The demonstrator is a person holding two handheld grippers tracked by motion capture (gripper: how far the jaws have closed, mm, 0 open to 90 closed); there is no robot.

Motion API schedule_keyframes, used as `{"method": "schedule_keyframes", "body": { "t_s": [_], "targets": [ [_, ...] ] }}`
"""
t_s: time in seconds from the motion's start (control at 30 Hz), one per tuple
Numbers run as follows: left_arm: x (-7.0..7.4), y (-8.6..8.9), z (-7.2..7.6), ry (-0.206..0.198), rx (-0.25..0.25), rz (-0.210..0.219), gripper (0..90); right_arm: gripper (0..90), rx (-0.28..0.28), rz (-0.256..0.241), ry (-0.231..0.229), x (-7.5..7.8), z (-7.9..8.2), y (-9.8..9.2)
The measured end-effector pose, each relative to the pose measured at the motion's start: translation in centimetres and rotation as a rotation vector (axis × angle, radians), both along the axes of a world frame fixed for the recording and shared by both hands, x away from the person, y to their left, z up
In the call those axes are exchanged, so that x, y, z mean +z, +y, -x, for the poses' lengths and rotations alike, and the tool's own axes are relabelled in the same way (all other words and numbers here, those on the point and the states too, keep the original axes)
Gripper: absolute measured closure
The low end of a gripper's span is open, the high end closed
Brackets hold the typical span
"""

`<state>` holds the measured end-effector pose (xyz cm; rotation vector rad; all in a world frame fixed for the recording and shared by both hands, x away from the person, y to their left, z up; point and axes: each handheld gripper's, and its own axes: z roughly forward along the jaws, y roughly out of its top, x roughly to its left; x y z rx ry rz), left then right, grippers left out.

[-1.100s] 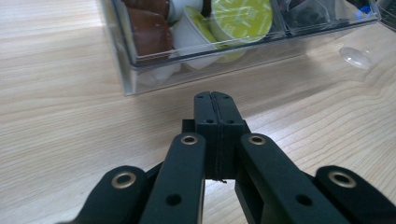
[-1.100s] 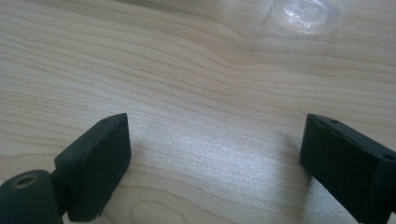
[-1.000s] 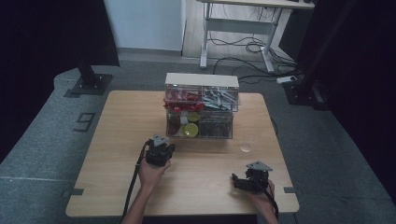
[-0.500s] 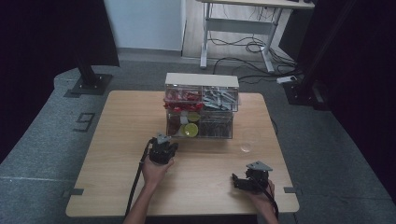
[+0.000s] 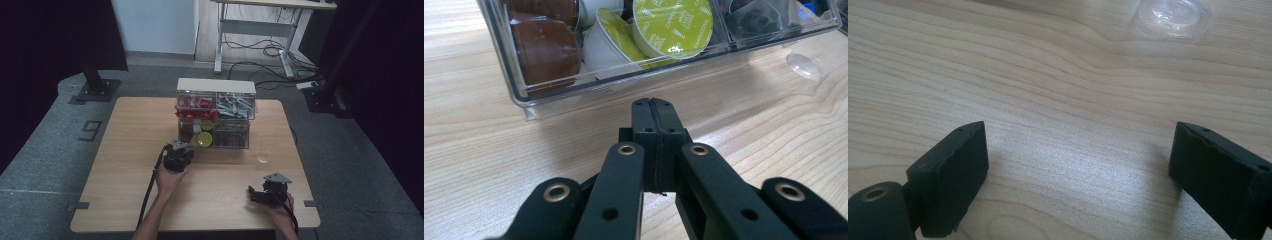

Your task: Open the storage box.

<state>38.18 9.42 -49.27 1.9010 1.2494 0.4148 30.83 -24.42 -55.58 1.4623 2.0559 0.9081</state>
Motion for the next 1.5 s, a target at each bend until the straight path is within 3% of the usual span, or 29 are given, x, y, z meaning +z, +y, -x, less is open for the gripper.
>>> {"method": "schedule_keyframes", "body": {
  "t_s": [0.5, 0.8, 1.07, 1.5],
  "targets": [
    [-0.7, -0.9, -1.3, 0.021, -0.011, 0.009, 90.0, 8.9, 0.000, 0.000, 0.000, 0.0, 0.0, 0.0],
    [-0.3, -1.1, -1.7, 0.019, -0.013, 0.002, 90.0, 8.9, 0.000, 0.000, 0.000, 0.0, 0.0, 0.0],
    [0.1, -1.3, -1.5, 0.015, -0.015, -0.016, 90.0, 8.9, 0.000, 0.000, 0.000, 0.0, 0.0, 0.0],
    [0.6, -1.2, -0.9, -0.006, -0.011, -0.010, 90.0, 9.1, -0.002, 0.000, 0.000, 0.0, 0.0, 0.0]
  ]
}}
